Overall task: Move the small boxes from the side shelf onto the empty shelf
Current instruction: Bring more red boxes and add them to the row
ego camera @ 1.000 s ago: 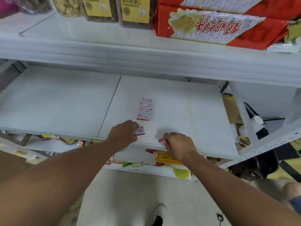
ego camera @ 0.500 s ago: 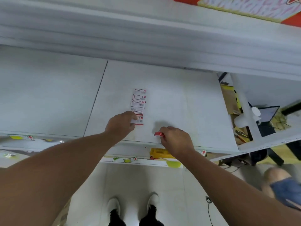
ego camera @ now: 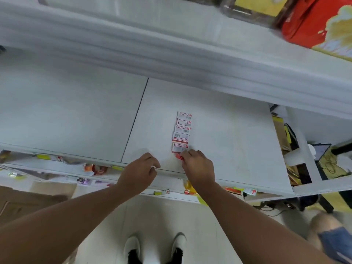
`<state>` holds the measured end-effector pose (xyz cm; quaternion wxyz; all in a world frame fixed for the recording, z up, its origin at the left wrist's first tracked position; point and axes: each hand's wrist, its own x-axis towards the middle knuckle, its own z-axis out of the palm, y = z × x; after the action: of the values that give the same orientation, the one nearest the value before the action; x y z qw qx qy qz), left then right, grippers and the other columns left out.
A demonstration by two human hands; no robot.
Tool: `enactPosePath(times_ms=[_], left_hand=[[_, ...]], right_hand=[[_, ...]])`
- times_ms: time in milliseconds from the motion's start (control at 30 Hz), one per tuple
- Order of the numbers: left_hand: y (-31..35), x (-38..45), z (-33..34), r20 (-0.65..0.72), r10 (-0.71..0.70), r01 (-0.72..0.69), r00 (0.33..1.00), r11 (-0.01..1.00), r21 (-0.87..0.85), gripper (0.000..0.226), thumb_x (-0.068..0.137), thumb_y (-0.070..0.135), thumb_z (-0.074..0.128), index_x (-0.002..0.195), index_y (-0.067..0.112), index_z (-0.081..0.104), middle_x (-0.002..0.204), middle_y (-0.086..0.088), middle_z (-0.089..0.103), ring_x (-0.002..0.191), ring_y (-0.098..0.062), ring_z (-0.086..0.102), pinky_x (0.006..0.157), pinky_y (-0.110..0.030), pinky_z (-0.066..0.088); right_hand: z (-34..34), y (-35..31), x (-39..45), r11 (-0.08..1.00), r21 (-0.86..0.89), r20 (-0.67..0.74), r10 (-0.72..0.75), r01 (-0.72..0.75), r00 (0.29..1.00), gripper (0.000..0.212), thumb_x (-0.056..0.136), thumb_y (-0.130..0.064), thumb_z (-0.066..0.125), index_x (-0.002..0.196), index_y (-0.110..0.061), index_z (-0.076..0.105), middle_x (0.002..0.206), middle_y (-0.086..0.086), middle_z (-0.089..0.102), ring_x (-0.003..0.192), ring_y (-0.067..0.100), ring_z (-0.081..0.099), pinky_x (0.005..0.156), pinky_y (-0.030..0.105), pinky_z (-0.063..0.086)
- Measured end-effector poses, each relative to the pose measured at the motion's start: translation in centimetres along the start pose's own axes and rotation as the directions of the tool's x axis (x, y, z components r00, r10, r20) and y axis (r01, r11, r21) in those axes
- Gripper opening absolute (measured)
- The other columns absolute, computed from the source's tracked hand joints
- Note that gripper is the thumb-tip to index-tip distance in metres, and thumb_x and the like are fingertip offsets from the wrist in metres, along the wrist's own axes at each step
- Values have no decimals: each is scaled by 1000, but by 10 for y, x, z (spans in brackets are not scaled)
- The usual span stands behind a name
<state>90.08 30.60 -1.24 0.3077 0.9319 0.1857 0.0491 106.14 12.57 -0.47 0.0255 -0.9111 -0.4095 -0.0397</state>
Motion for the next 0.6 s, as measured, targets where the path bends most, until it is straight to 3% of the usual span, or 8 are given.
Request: enactPosePath(times_ms=[100,200,333,433,500,600], left_hand=[[-8,-17,8,-9,8,-8,1000,999,-44,20,96,11,64,103,28,73,109,18,59,70,3,55,62,-14,38],[-12,-25,18,-7,15,-15,1000,997,-77,23,94,9,64,103,28,73,109,19,58,71,3,56,61,-11,36],[-10,-30,27,-41,-20,15,999,993,-115,24,95,11,63,105,30,72,108,21,57,77,-4,62,65,-14,42],[6,-27,35,-97,-164,124,982,936,-330,27,96,6,62,108,28,72,109,19,61,90,-2,65,79,-24,54],[26,-19,36,-93,-322,232,942,827,-511,29,99,3,62,116,25,71,117,11,66,100,-4,66,93,-30,57],[56,-2,35,-7,-521,375,854,623,-687,34,105,10,58,138,18,65,132,4,66,117,-12,63,105,-31,49]], right_hand=[[24,-8,-14,999,36,-76,-21,24,997,30,86,-17,80,114,-24,73,109,-2,69,98,27,60,55,38,57],[38,-11,-26,999,34,-105,-25,29,994,23,92,-19,76,114,-20,70,118,0,65,105,28,56,59,38,59],[42,-16,-42,993,108,-42,-35,39,999,29,103,-27,55,128,-20,69,140,5,59,126,30,53,90,40,60],[26,-20,-55,907,407,-98,164,-111,982,34,106,-29,62,140,-21,63,141,2,61,130,23,55,103,37,54],[10,-22,-60,703,663,4,343,-259,939,39,111,-38,53,148,-29,56,141,-8,61,130,12,56,109,33,49],[-14,-26,-58,111,873,350,537,-475,768,42,112,-38,51,153,-30,52,139,-7,64,128,12,61,114,41,50]])
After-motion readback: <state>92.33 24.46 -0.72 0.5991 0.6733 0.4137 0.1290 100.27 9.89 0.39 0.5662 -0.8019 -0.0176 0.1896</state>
